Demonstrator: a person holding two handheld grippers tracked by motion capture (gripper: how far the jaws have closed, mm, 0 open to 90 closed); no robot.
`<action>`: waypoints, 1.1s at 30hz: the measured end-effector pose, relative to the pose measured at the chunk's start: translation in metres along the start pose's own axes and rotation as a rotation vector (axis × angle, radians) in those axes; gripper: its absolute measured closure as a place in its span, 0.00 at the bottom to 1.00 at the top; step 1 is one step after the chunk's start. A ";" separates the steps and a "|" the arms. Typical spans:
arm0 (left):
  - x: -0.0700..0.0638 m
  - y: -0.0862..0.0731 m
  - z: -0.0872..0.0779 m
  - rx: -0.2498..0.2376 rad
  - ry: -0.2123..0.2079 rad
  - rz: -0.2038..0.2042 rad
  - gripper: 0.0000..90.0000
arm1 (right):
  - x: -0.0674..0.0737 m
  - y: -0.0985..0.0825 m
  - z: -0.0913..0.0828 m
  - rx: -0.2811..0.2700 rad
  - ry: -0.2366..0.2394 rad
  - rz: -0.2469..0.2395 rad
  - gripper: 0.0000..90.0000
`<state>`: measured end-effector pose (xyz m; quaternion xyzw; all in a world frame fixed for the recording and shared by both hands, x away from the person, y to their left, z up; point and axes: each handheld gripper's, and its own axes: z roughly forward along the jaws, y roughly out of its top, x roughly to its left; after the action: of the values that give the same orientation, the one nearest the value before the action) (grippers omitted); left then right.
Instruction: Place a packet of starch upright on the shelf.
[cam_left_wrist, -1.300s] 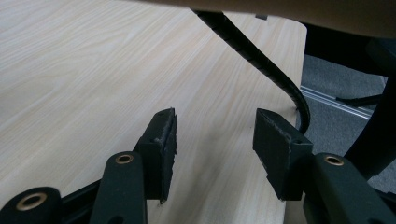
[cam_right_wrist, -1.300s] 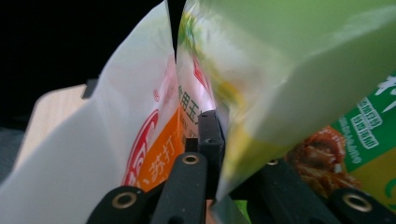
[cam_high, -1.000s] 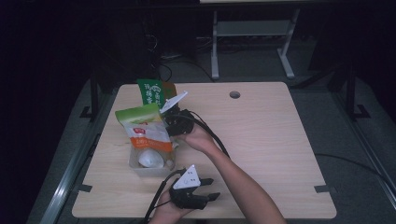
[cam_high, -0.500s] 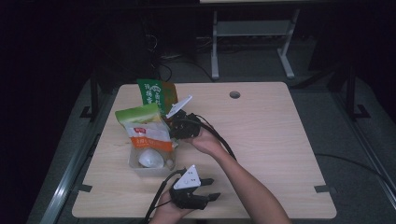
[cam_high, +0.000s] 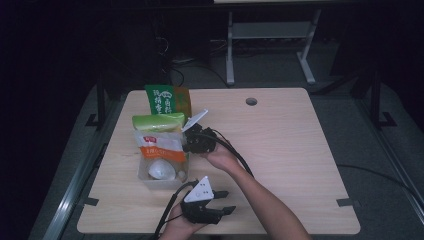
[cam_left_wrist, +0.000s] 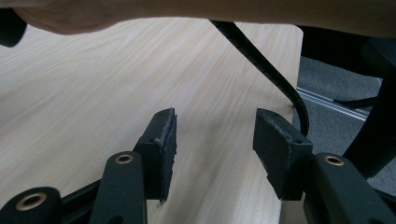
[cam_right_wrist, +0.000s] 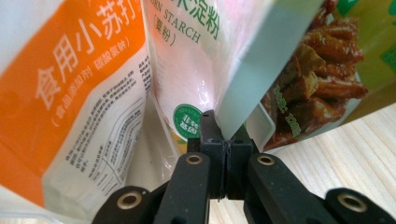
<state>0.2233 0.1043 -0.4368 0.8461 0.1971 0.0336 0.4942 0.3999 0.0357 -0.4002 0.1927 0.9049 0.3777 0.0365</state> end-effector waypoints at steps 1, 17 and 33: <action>0.000 0.000 0.000 0.000 0.000 0.000 0.54 | 0.000 0.000 0.000 0.000 0.000 0.000 0.99; 0.002 0.000 -0.001 -0.001 0.009 0.001 0.54 | -0.007 0.008 -0.007 -0.040 0.030 0.018 0.93; 0.003 0.000 0.000 0.013 0.037 0.026 0.52 | -0.011 -0.003 -0.007 -0.068 0.050 0.072 0.87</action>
<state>0.2258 0.1055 -0.4368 0.8510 0.1955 0.0541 0.4843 0.4079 0.0249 -0.3984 0.2143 0.8846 0.4142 0.0070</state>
